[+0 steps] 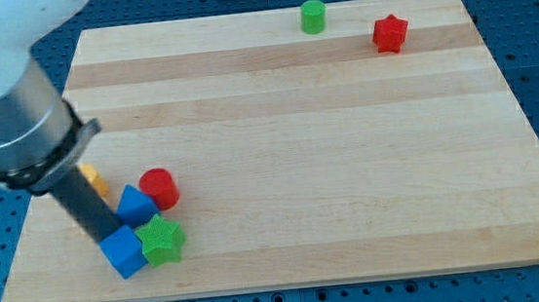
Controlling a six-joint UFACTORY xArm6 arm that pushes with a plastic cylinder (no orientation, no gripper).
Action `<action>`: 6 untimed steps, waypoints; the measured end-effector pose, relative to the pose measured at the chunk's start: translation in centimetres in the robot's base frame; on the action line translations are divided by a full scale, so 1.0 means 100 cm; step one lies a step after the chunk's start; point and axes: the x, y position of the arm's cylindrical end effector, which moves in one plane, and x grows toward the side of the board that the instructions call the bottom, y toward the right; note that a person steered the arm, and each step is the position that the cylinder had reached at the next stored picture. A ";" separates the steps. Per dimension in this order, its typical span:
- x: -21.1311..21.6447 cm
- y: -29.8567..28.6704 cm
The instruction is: Separate the red circle and the blue triangle
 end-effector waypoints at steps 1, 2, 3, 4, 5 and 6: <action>-0.013 0.022; -0.026 0.022; -0.039 0.020; -0.047 0.002; -0.051 0.012; -0.058 0.052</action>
